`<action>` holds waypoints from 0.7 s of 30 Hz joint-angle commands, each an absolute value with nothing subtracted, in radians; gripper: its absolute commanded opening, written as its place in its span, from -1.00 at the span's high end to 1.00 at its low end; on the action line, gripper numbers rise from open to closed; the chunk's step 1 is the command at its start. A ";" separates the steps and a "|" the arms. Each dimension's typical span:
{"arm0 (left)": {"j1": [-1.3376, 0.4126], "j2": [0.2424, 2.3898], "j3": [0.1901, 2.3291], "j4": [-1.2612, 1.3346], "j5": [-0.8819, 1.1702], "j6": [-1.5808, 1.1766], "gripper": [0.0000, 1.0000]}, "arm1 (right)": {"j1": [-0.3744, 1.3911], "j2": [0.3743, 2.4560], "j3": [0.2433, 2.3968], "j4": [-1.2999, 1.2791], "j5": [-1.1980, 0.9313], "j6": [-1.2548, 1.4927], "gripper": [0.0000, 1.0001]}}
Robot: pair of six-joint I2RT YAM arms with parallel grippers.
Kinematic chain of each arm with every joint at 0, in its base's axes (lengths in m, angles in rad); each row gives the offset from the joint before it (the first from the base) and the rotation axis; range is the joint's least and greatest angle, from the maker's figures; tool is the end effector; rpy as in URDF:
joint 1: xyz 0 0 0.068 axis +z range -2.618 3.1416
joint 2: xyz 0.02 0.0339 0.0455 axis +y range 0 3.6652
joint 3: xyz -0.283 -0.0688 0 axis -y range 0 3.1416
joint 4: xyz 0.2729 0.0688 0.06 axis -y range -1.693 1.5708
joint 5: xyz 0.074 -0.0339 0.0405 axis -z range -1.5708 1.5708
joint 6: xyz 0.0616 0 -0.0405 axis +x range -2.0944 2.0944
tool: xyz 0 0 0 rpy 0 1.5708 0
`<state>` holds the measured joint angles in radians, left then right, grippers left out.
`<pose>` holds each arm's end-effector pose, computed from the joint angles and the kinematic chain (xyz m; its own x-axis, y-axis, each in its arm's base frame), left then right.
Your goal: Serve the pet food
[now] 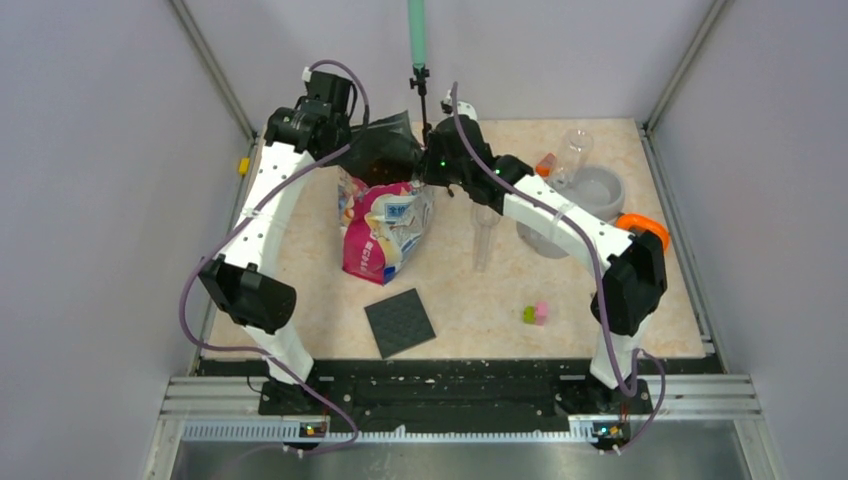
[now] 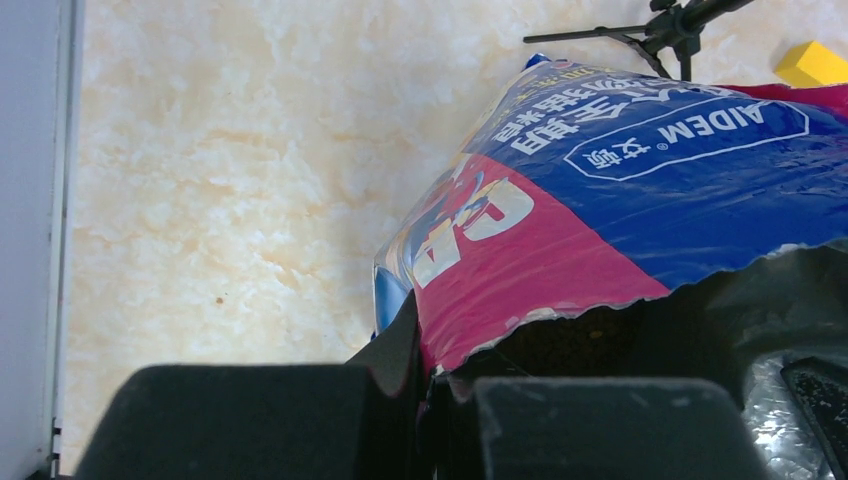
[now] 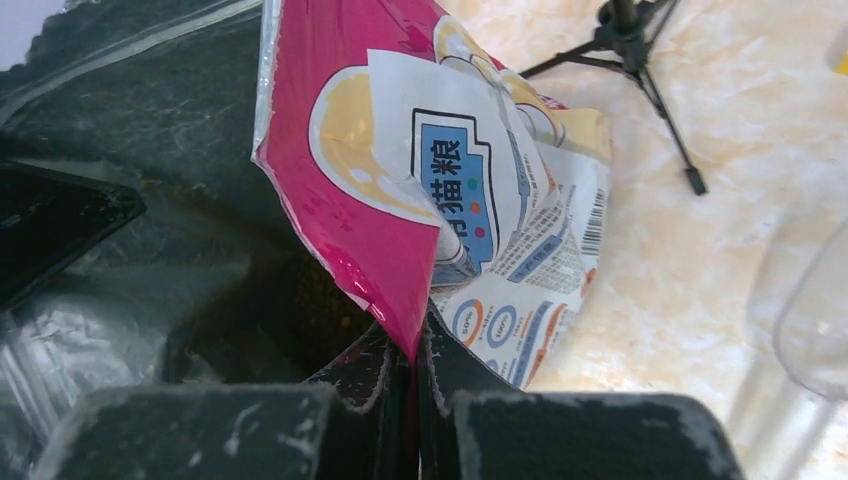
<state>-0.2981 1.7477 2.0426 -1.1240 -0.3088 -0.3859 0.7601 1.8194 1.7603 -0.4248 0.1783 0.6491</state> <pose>0.3908 -0.1005 0.4310 -0.6844 -0.1648 -0.7102 -0.1879 0.9811 -0.0467 0.3589 0.3261 0.3689 -0.6097 0.2412 -0.7550 -0.2457 0.8481 0.4693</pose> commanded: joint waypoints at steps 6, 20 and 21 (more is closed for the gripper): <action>-0.268 1.613 2.164 -0.918 -0.389 -0.357 1.00 | 0.742 1.787 1.638 -0.190 0.088 0.664 1.00; -0.498 1.515 1.834 -0.884 -0.162 -0.534 1.00 | 0.649 1.646 1.407 -0.188 0.052 0.671 0.29; -0.497 1.520 1.837 -0.887 -0.162 -0.528 1.00 | 0.650 1.637 1.427 -0.215 0.048 0.655 -0.01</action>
<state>-0.4850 1.5997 1.8309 -1.0088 -0.2268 -0.4725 0.6514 1.6749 1.3819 -0.0971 0.0296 0.7303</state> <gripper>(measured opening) 0.011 0.280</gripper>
